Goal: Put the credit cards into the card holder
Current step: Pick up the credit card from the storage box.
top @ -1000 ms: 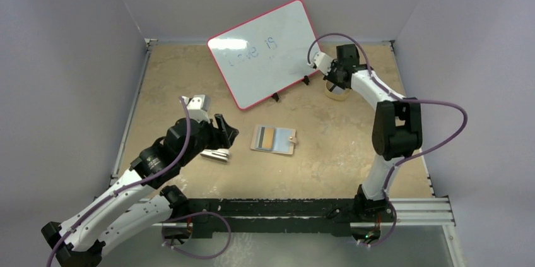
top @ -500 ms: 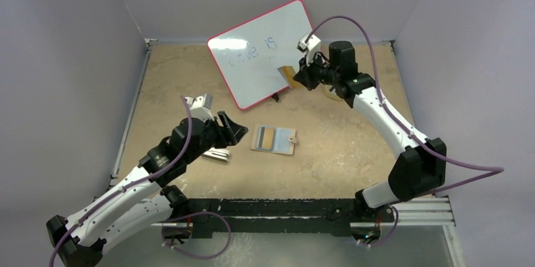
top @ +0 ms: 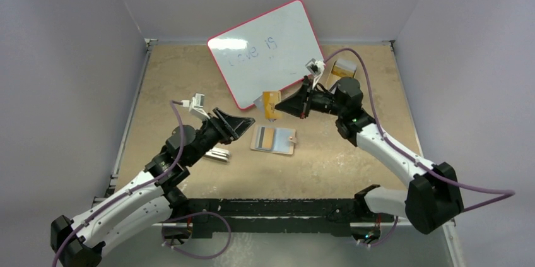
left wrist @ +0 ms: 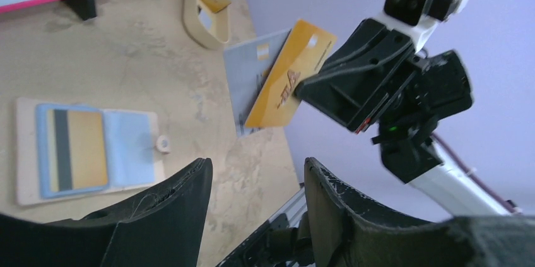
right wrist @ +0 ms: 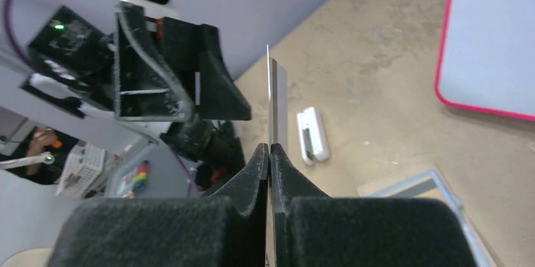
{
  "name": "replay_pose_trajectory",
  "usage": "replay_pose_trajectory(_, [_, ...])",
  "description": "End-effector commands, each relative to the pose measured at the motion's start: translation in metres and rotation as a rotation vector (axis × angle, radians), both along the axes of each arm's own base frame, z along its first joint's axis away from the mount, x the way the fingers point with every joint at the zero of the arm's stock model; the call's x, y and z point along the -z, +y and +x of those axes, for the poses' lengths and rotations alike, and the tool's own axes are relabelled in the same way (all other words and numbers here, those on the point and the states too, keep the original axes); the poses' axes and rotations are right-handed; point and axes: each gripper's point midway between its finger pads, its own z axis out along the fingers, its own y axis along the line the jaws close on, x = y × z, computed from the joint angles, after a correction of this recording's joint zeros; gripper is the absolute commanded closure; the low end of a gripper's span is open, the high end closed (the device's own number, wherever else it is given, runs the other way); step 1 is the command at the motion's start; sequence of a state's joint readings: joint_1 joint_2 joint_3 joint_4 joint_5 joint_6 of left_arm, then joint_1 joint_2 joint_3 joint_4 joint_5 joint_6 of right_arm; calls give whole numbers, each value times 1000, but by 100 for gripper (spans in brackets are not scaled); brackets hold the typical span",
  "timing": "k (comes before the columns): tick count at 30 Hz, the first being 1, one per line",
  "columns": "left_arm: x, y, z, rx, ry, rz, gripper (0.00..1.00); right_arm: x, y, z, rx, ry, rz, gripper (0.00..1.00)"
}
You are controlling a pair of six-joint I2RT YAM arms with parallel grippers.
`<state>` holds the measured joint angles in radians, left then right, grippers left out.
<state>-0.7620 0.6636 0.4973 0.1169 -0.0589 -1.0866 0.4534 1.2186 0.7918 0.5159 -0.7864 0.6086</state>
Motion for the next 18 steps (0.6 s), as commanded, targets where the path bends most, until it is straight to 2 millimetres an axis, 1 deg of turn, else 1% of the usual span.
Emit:
replay_pose_trajectory(1, [-57, -8, -2, 32, -123, -164, 46, -56, -3, -29, -71, -84, 190, 100])
replay_pose_trajectory(5, [-53, -8, 4, 11, -109, -162, 45, -62, -6, -36, -71, -73, 251, 100])
replay_pose_trajectory(6, [-54, -8, 4, 12, -118, -170, 45, -64, -6, -39, -77, -53, 278, 100])
replay_pose_trajectory(9, [-65, -7, 4, 8, -149, -211, 45, -70, -9, -48, -108, -47, 340, 100])
replay_pose_trajectory(14, [-92, -7, -1, 31, -225, -303, 47, -74, -11, -57, -150, -6, 413, 100])
replay_pose_trajectory(16, [-96, -8, -1, 33, -235, -312, 48, -74, -11, -58, -153, 0, 426, 100])
replay_pose_trajectory(18, [-93, -12, 3, 32, -224, -294, 48, -74, -11, -58, -154, 6, 431, 100])
